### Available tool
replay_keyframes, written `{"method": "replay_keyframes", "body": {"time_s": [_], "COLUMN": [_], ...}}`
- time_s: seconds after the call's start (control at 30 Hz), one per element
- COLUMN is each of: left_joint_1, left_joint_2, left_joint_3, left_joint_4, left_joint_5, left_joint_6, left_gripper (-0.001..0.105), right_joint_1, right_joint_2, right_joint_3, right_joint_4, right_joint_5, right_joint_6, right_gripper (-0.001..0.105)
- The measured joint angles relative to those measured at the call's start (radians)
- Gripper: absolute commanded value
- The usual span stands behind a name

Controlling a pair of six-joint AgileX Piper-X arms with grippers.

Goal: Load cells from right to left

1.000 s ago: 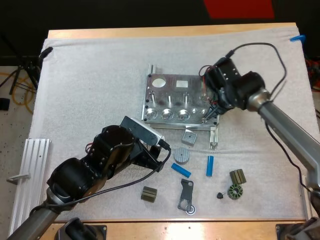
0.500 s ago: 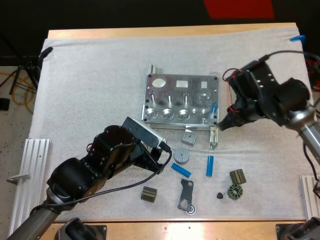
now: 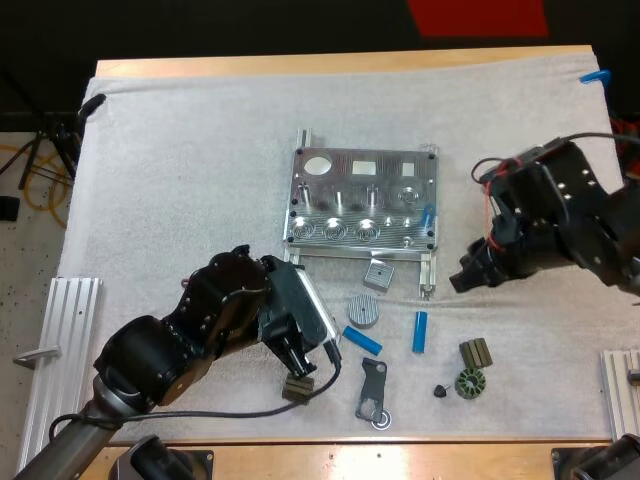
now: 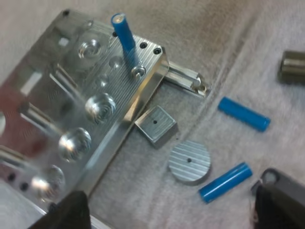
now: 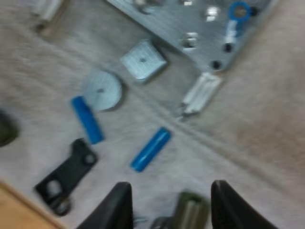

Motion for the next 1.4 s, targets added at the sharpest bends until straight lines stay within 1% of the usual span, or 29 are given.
{"method": "replay_keyframes", "body": {"time_s": [0.07, 0.1, 0.2, 0.27, 0.3, 0.37, 0.4, 0.47, 0.5, 0.53, 0.67, 0.7, 0.87, 0.97, 1.03, 1.17, 1.23, 1.4], "left_joint_1": [0.0, 0.0, 0.0, 0.0, 0.0, 0.0, 0.0, 0.0, 0.0, 0.0, 0.0, 0.0, 0.0, 0.0, 0.0, 0.0, 0.0, -0.022], "left_joint_2": [0.0, 0.0, 0.0, 0.0, 0.0, 0.0, 0.0, 0.0, 0.0, 0.0, 0.0, 0.0, 0.0, 0.0, 0.0, 0.019, 0.044, 0.113], "left_joint_3": [0.0, 0.0, 0.007, 0.026, 0.033, 0.066, 0.072, 0.105, 0.114, 0.129, 0.193, 0.204, 0.293, 0.331, 0.345, 0.356, 0.356, 0.356], "left_joint_4": [0.0, 0.0, 0.0, 0.0, 0.0, 0.0, 0.0, 0.0, 0.0, -0.004, -0.025, -0.03, -0.117, -0.168, -0.19, -0.216, -0.222, -0.236], "left_joint_5": [0.005, 0.008, 0.033, 0.038, 0.04, 0.058, 0.069, 0.122, 0.131, 0.155, 0.177, 0.177, 0.188, 0.188, 0.19, 0.189, 0.189, 0.186], "left_joint_6": [0.068, 0.086, 0.187, 0.272, 0.297, 0.397, 0.424, 0.521, 0.549, 0.6, 0.729, 0.736, 0.832, 0.878, 0.892, 0.9, 0.865, 0.855], "left_gripper": [0.069, 0.069, 0.069, 0.069, 0.068, 0.066, 0.065, 0.062, 0.062, 0.062, 0.063, 0.063, 0.063, 0.063, 0.063, 0.063, 0.063, 0.063], "right_joint_1": [0.0, 0.0, 0.0, 0.0, 0.0, 0.0, 0.0, 0.0, 0.0, 0.0, 0.0, 0.0, 0.0, 0.0, 0.0, 0.0, 0.0, 0.0], "right_joint_2": [-0.013, -0.015, -0.03, -0.041, -0.043, -0.053, -0.054, -0.06, -0.061, -0.061, -0.061, -0.061, -0.061, -0.061, -0.061, -0.061, -0.061, -0.061], "right_joint_3": [0.0, 0.0, 0.0, 0.0, 0.0, 0.0, 0.0, 0.0, 0.0, 0.0, 0.0, 0.0, 0.0, 0.0, 0.0, 0.0, 0.0, 0.0], "right_joint_4": [0.008, 0.007, 0.021, 0.031, 0.032, 0.038, 0.041, 0.045, 0.044, 0.044, 0.052, 0.052, 0.052, 0.052, 0.052, 0.052, 0.052, 0.052], "right_joint_5": [-0.046, -0.059, -0.118, -0.163, -0.174, -0.22, -0.225, -0.247, -0.253, -0.26, -0.267, -0.267, -0.267, -0.267, -0.267, -0.267, -0.267, -0.267], "right_joint_6": [0.011, 0.019, 0.046, 0.07, 0.075, 0.093, 0.095, 0.113, 0.113, 0.113, 0.119, 0.119, 0.119, 0.119, 0.119, 0.119, 0.119, 0.119], "right_gripper": [0.039, 0.039, 0.039, 0.045, 0.047, 0.052, 0.053, 0.052, 0.052, 0.052, 0.052, 0.052, 0.052, 0.052, 0.052, 0.052, 0.052, 0.052]}}
